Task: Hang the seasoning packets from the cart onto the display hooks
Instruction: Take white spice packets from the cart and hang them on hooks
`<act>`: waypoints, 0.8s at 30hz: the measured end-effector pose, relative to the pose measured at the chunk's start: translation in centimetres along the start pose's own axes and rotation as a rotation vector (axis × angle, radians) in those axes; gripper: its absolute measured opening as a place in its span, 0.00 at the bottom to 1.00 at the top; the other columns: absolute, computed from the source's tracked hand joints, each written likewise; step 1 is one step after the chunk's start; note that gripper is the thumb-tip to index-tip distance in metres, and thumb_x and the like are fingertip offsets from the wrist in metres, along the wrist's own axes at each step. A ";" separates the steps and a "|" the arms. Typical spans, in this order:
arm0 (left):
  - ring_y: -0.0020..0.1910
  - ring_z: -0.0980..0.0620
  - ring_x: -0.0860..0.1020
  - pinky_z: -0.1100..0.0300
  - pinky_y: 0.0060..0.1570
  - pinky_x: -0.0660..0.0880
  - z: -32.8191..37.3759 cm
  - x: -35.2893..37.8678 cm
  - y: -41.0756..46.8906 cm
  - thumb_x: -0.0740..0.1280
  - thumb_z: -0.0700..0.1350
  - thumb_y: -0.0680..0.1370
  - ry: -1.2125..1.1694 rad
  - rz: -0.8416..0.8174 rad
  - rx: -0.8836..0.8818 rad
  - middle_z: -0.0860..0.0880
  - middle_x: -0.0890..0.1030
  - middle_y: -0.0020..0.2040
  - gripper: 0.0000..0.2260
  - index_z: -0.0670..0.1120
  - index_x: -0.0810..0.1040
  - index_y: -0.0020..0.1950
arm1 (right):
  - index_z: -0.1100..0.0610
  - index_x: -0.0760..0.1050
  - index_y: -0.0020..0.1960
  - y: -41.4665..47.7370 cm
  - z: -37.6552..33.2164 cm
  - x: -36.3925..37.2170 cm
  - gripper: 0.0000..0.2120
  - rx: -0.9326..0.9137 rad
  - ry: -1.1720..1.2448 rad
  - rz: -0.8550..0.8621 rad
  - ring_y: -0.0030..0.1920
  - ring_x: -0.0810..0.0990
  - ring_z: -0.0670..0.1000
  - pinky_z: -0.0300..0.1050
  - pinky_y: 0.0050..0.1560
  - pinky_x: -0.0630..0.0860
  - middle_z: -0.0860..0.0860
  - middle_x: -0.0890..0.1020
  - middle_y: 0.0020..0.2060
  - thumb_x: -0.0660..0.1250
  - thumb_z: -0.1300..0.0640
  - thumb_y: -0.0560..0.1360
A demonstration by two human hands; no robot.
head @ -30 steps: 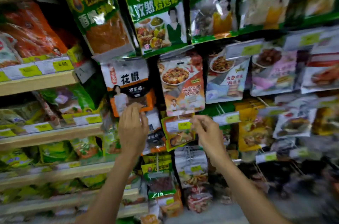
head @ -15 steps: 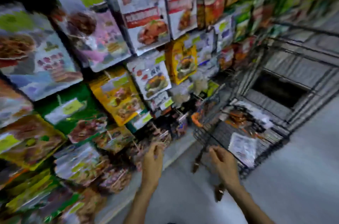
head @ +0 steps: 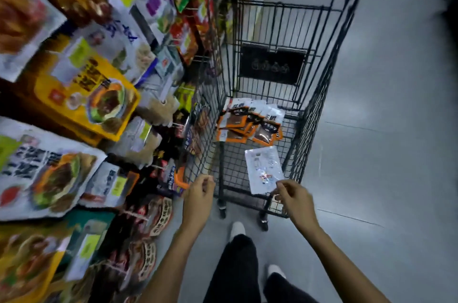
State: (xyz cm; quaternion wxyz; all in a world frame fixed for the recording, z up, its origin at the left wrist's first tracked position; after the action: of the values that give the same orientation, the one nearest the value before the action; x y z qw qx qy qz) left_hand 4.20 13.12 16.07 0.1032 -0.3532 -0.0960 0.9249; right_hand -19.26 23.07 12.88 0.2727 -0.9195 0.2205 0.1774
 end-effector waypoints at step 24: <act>0.45 0.47 0.72 0.65 0.43 0.61 -3.9 0.0 26.6 0.61 0.44 0.81 0.323 0.238 0.151 0.42 0.75 0.48 0.12 0.37 0.74 0.57 | 0.63 0.64 0.69 23.5 15.3 11.7 0.32 0.458 -0.419 0.077 0.67 0.68 0.58 0.51 0.64 0.69 0.60 0.71 0.65 0.73 0.52 0.72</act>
State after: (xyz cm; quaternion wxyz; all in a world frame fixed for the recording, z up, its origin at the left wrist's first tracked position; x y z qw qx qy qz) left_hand 3.51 -12.02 6.55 0.0334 -0.4969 0.0337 0.8665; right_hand -24.42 10.56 -14.33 0.5052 -0.7687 0.2285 0.3189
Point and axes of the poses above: each hand's wrist, its own y-axis towards the middle knuckle, its own x-axis out of the palm, z = x × y, the point moved 7 cm from there along y, towards the middle knuckle
